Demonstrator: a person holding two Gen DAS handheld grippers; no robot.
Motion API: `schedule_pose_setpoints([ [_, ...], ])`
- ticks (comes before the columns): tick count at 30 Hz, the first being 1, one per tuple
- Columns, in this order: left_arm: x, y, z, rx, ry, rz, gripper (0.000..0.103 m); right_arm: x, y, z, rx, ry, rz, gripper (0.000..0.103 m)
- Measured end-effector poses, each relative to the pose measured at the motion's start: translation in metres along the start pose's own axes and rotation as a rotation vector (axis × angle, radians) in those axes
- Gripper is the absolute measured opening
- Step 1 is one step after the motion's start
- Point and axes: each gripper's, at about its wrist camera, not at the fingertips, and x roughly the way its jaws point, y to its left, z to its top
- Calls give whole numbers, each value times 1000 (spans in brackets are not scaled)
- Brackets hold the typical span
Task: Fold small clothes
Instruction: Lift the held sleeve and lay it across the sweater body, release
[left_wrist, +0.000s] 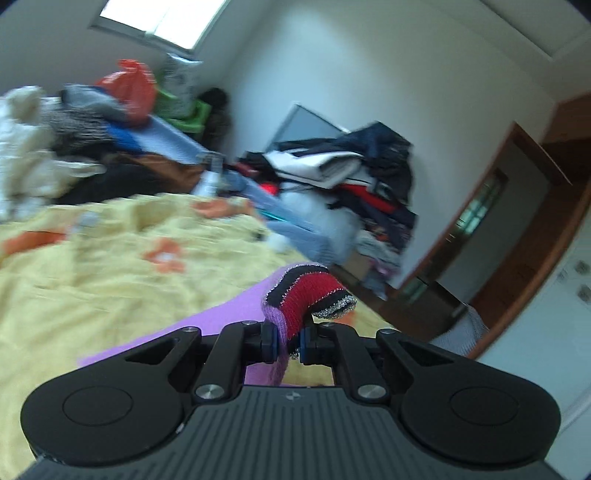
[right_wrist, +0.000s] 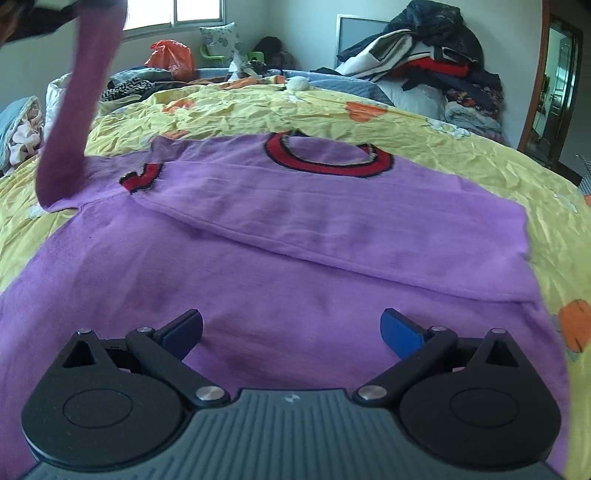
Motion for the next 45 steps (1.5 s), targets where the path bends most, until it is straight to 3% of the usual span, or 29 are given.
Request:
schedule_pose_setpoints([
  [5, 53, -67, -52, 33, 94, -68, 11, -8, -21, -5, 24, 1, -41, 103],
  [11, 102, -114, -112, 86, 196, -109, 11, -13, -51, -11, 83, 8, -69, 103],
  [27, 171, -160, -222, 207, 406, -136, 12, -12, -87, -19, 163, 22, -121, 103],
  [30, 183, -155, -238, 207, 446, -135, 23, -12, -87, -17, 151, 33, -137, 103],
  [33, 186, -144, -243, 171, 498, -177, 64, -16, -89, -13, 128, 24, -151, 103],
  [34, 180, -139, -241, 151, 491, -202, 81, -16, -91, -11, 123, 22, -157, 103],
  [35, 172, -136, -237, 147, 475, -209, 92, -16, -93, -8, 119, 20, -160, 103],
  [40, 113, -95, -198, 180, 374, -223, 102, -12, -109, 10, 139, -27, -127, 103],
  [45, 92, -23, -164, 276, 286, -2, 103, 2, -134, 32, 232, -117, -21, 102],
])
